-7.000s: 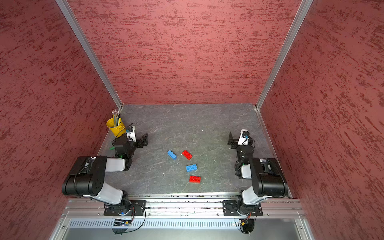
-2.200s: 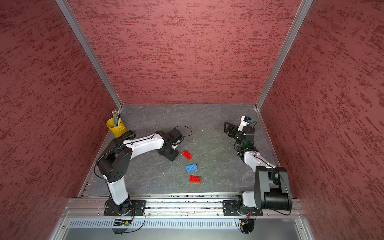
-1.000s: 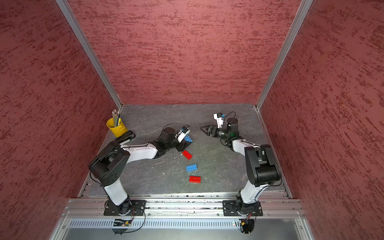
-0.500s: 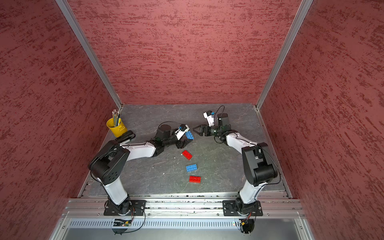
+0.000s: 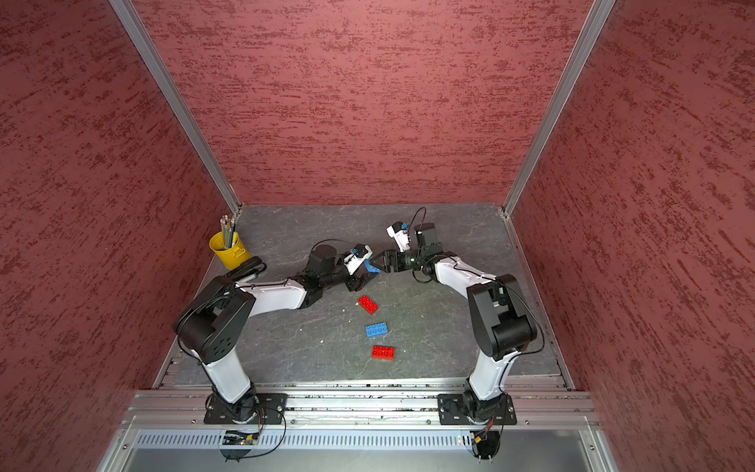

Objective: Assemble a rectangle with lego
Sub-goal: Place the lego brick at the center of the board.

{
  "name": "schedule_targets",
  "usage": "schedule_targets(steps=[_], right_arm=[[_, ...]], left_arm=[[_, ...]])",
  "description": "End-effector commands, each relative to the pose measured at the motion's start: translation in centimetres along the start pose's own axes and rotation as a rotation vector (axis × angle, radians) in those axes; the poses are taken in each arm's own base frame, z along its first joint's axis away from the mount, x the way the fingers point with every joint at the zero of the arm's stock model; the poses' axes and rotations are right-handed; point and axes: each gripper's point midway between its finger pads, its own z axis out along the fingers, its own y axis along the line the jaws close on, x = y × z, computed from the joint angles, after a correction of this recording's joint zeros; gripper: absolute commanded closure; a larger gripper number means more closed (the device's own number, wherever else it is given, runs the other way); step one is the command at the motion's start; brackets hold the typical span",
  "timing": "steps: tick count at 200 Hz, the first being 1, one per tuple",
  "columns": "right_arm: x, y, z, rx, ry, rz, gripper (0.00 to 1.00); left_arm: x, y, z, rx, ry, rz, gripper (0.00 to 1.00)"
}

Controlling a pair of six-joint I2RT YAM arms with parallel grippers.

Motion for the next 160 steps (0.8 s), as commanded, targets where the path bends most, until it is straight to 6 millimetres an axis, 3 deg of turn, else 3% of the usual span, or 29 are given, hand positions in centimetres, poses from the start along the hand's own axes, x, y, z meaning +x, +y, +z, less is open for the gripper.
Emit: schedule_targets(steps=[1,56,103,160], right_arm=[[-0.2,0.0,0.5,0.024,0.012,-0.028,0.23],[-0.2,0.0,1.1,0.054,0.015,-0.061,0.30],[-0.5,0.4,1.5,0.050,0.010,-0.080,0.44],[0.0,0.6,2.3,0.033,0.026,-0.079,0.39]], left_arm=[[-0.5,0.0,0.6,-0.003,-0.015,0.019,0.31],[-0.4,-0.1,0.8,0.001,-0.008,0.019,0.31],[0.3,-0.6,1.1,0.019,0.024,0.005,0.31],[0.1,-0.6,1.2,0.012,0.020,0.008,0.31]])
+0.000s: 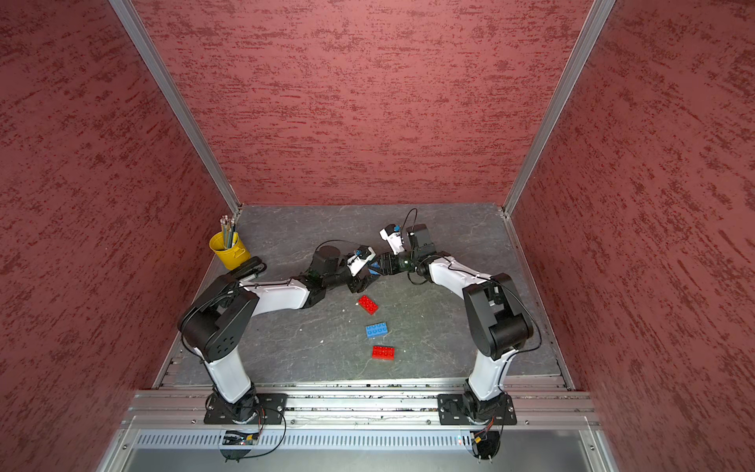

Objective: Assemble a rectangle with lego
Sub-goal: Place the lego brick at the center of the board.

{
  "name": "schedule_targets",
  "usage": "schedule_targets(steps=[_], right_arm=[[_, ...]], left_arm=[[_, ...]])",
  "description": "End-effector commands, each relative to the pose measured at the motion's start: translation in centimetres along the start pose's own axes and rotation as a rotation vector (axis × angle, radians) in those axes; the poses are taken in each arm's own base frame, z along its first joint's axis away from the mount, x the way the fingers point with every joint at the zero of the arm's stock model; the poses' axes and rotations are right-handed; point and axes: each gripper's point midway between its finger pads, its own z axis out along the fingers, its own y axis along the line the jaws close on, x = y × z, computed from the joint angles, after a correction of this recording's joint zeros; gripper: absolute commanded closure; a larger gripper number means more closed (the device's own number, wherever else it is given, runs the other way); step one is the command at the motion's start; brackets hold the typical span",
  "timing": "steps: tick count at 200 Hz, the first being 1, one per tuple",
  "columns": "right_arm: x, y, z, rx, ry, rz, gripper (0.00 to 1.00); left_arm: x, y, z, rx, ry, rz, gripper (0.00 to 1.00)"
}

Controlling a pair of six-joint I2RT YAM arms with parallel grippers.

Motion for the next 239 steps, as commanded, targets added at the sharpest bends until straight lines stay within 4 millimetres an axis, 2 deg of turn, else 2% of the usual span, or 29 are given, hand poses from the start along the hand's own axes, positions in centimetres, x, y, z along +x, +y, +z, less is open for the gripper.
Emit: schedule_targets(steps=[1,37,101,150,159,167,170,211,239], right_arm=[[-0.7,0.2,0.9,-0.003,-0.007,-0.028,0.39],[-0.3,0.0,1.5,0.002,0.007,-0.024,0.41],[-0.5,0.2,1.6,0.004,0.001,-0.030,0.66],[-1.8,0.0,1.0,0.052,-0.056,-0.029,0.68],[-2.4,-0.4,0.7,0.089,-0.081,-0.028,0.68],[-3.0,-0.7,0.3,0.126,-0.105,-0.026,0.68],[-3.2,-0.9,0.2,0.140,-0.113,-0.024,0.68],[-5.5,-3.3,-0.3,0.286,-0.212,0.020,0.68],[-6.1,-6.1,0.0,0.439,-0.259,0.083,0.68]], left_arm=[[-0.4,0.2,0.5,-0.008,-0.004,0.009,0.31],[-0.6,0.5,0.4,-0.027,-0.011,0.011,0.31],[-0.5,0.5,0.6,-0.040,-0.006,0.010,0.31],[-0.3,0.2,0.5,-0.050,0.010,0.026,0.25],[-0.3,0.2,0.1,-0.059,0.017,0.041,0.23],[-0.3,0.1,-0.5,-0.070,0.020,0.052,0.03],[-0.2,0.1,-0.7,-0.076,0.022,0.054,0.00],[-0.8,0.3,-4.8,-0.180,0.019,0.014,0.00],[-1.7,2.6,-8.0,-0.333,0.023,-0.157,0.00]])
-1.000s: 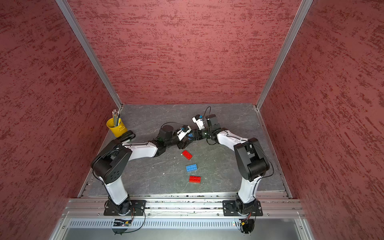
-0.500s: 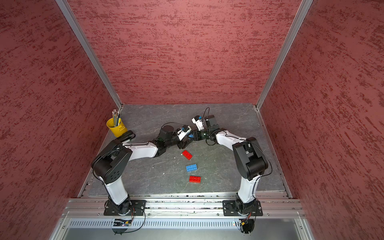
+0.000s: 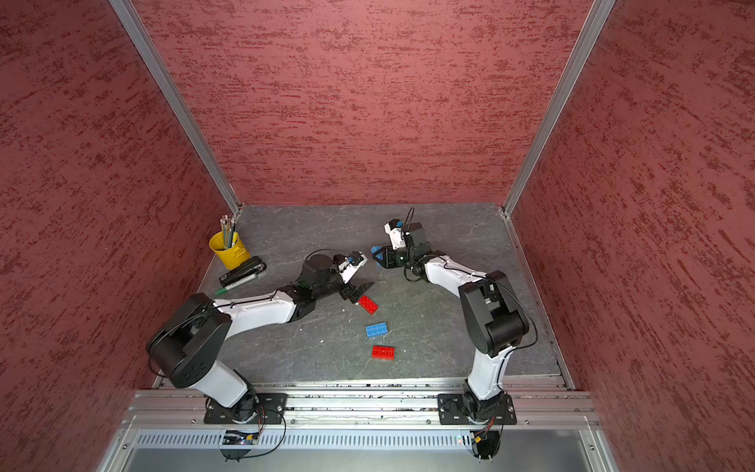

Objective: Assemble a rectangle with lego
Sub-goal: Place the lego brick at the center of the board.

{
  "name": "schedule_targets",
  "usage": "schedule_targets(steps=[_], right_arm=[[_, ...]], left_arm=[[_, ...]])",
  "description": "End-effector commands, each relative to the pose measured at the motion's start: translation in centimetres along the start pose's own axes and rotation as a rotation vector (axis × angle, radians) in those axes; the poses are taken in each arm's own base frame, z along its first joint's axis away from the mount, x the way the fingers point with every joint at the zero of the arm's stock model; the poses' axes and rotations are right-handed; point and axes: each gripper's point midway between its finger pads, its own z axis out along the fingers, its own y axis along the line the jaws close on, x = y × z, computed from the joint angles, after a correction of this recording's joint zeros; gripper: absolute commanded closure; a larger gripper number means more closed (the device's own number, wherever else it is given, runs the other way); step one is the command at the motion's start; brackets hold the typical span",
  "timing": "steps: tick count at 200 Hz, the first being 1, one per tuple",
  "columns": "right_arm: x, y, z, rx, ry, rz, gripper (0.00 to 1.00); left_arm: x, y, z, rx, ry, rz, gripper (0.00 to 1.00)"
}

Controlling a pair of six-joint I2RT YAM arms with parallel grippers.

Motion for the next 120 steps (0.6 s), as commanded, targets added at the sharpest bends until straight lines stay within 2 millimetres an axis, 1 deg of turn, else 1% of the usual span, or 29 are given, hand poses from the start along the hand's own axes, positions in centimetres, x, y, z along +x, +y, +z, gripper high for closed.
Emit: schedule_targets(steps=[1,24,49,57,77,92,108,120], right_arm=[[-2.8,-1.6,0.8,0.155,-0.116,0.031,0.68],[-2.6,-3.0,2.1,0.298,-0.132,0.038,0.68],[-1.6,-3.6,4.1,0.377,-0.115,0.046,0.68],[-1.3,-3.6,4.7,0.395,-0.113,0.048,0.68],[-0.8,-3.8,5.9,0.426,-0.106,0.048,0.68],[-0.2,-4.0,6.7,0.445,-0.093,0.051,0.67],[0.3,-4.2,7.2,0.454,-0.082,0.061,0.67],[0.7,-4.4,7.5,0.460,-0.077,0.071,0.67]], left_arm=[[-0.6,2.8,-2.0,-0.154,0.020,-0.157,0.00],[-0.3,5.5,-4.0,-0.240,0.046,-0.360,0.00],[0.6,8.6,-5.5,-0.344,0.060,-0.576,0.00],[1.0,9.2,-5.8,-0.348,0.069,-0.632,0.00],[1.1,9.1,-5.9,-0.253,0.053,-0.724,0.00],[1.4,9.1,-6.1,-0.240,0.040,-0.783,0.00],[1.3,8.7,-6.3,-0.226,0.035,-0.793,0.00],[1.5,8.2,-6.3,-0.234,0.049,-0.767,0.00]])
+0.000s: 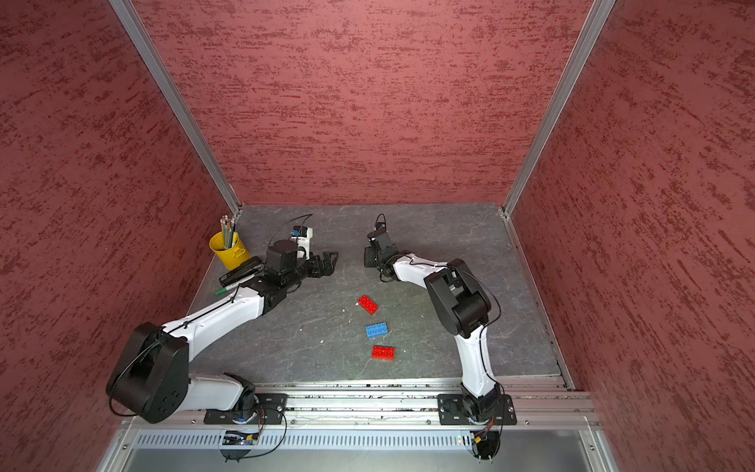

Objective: Assemble a rectangle with lego
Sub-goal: Place the lego brick at the center of the board.

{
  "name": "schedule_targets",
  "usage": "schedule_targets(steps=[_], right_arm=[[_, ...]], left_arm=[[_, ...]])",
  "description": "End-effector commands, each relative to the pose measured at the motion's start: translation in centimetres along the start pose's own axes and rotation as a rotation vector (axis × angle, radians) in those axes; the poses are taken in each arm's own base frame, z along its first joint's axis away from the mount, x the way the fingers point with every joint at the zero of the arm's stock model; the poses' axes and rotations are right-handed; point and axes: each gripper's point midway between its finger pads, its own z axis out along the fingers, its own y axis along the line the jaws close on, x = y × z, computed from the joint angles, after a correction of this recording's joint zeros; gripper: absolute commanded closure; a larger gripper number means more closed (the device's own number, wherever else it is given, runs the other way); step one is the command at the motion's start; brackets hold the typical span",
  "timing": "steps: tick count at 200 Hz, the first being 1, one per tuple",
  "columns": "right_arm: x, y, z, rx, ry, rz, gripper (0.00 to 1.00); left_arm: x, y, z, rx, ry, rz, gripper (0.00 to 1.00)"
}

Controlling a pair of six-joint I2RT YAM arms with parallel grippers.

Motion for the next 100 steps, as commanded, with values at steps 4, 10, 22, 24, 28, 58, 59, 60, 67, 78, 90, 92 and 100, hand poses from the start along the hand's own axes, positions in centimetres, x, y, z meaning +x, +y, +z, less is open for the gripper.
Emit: schedule_targets(steps=[4,10,22,24,28,58,59,60,67,78,90,92,100], right_arm=[[-0.7,-0.6,0.3,0.059,-0.027,0.034,0.67],[-0.6,-0.7,0.5,0.063,-0.024,0.039,0.66],[-0.1,-0.8,0.7,0.067,-0.015,0.044,0.65],[0.0,-0.9,0.8,0.069,-0.012,0.046,0.65],[0.1,-0.8,0.9,0.068,-0.008,0.047,0.65],[0.9,-1.2,1.4,0.082,0.012,0.053,0.61],[1.0,-1.2,1.4,0.082,0.012,0.053,0.61],[1.0,-1.3,1.4,0.083,0.013,0.053,0.61],[1.1,-1.2,1.5,0.082,0.017,0.053,0.60],[1.3,-1.4,1.6,0.087,0.021,0.053,0.58],[1.3,-1.3,1.5,0.082,0.021,0.056,0.55],[1.3,-1.3,1.4,0.083,0.021,0.055,0.55],[1.1,-1.2,1.2,0.080,0.018,0.056,0.54]], left_arm=[[1.1,-1.3,-0.7,0.031,0.032,-0.020,0.00],[1.3,-1.6,-0.8,0.010,0.029,0.019,0.00],[1.6,-2.2,-1.0,-0.028,0.020,0.100,0.00],[1.6,-2.3,-1.0,-0.034,0.018,0.113,0.00],[1.6,-2.5,-1.2,-0.045,0.013,0.136,0.00],[1.9,-3.9,-1.9,-0.072,-0.017,0.230,0.00],[1.9,-3.9,-1.9,-0.070,-0.017,0.231,0.00],[1.9,-4.0,-1.9,-0.069,-0.018,0.231,0.00],[1.9,-4.2,-2.1,-0.064,-0.020,0.233,0.00],[2.1,-4.3,-2.2,-0.063,-0.018,0.237,0.00],[2.3,-4.3,-2.2,-0.073,-0.012,0.248,0.00],[2.3,-4.3,-2.2,-0.075,-0.011,0.248,0.00],[2.4,-4.4,-2.2,-0.083,-0.006,0.257,0.00]])
